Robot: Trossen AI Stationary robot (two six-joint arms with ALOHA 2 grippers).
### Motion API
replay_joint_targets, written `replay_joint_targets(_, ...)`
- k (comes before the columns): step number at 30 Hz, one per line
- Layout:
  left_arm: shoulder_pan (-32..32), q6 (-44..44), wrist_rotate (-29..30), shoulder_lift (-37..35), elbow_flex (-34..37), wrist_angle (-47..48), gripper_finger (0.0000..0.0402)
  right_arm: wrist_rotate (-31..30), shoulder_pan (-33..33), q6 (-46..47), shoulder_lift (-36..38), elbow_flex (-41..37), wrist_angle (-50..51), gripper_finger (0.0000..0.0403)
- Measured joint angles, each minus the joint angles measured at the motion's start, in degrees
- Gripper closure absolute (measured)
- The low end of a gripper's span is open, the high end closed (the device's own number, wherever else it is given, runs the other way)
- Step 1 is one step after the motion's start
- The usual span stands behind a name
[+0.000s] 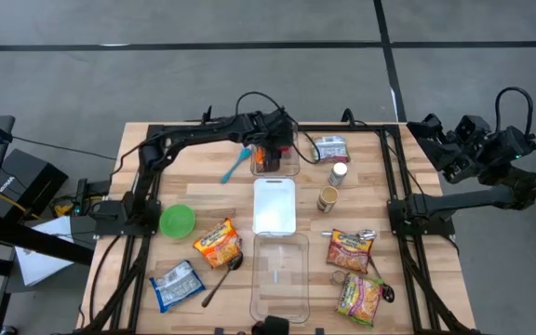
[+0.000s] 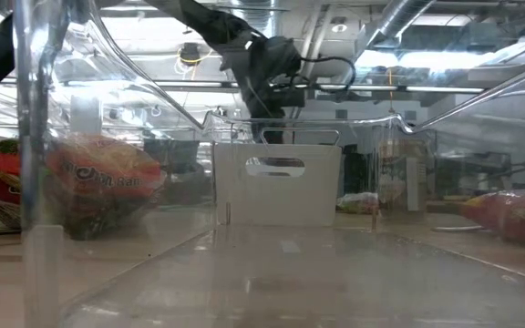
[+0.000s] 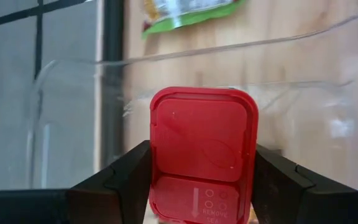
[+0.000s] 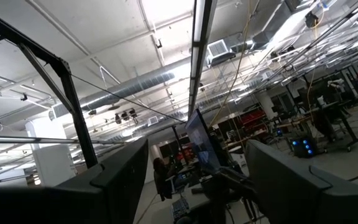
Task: Pick & Place Food Item
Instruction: Put the red seasoning can into the top transparent bin
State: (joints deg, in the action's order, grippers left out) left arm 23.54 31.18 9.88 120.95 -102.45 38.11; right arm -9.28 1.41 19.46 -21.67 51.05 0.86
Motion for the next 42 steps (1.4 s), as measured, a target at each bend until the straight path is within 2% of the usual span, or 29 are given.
replay_joint_targets(13, 2.6, 4.8, -0.2, 0.0, -0.3, -2.0, 0.019, 0.0, 0.0, 0.0, 0.0, 0.0, 0.0, 0.014)
replay_joint_targets(25, 3.3, 3.5, -1.7, 0.0, -1.4, -2.7, 0.019, -0.3, 0.0, 0.0, 0.0, 0.0, 0.0, 0.014)
replay_joint_targets(28, 3.8, 3.3, -1.8, 0.0, -4.6, 0.2, 0.019, -1.1, 0.0, 0.0, 0.0, 0.0, 0.0, 0.014)
replay_joint_targets(36, 4.6, 3.2, -3.5, 0.1, -12.6, -1.2, 0.019, -1.1, 0.0, 0.0, 0.0, 0.0, 0.0, 0.014)
replay_joint_targets(42, 7.5, 3.2, -2.9, 6.4, -22.1, 1.1, 0.019, -1.3, 0.0, 0.1, 0.0, 0.0, 0.0, 0.014)
